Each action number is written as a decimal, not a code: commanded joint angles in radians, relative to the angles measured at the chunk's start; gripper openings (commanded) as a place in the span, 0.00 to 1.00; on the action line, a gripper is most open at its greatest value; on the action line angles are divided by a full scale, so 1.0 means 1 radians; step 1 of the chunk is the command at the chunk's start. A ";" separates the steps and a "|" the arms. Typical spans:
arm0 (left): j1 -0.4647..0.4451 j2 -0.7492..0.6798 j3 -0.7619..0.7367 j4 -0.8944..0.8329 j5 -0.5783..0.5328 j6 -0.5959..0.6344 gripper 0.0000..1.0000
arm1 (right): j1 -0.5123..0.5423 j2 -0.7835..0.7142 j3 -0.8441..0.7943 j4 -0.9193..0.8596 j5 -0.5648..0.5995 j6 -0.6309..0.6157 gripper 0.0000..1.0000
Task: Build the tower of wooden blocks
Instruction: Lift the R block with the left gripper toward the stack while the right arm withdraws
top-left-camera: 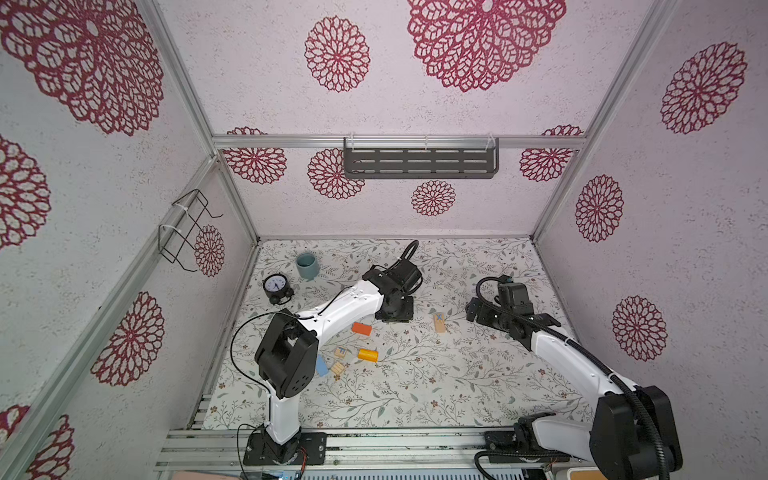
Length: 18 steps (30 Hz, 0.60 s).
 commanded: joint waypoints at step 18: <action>-0.133 0.311 0.368 -0.117 -0.057 -0.194 0.33 | -0.102 -0.185 -0.147 0.137 0.128 0.178 0.99</action>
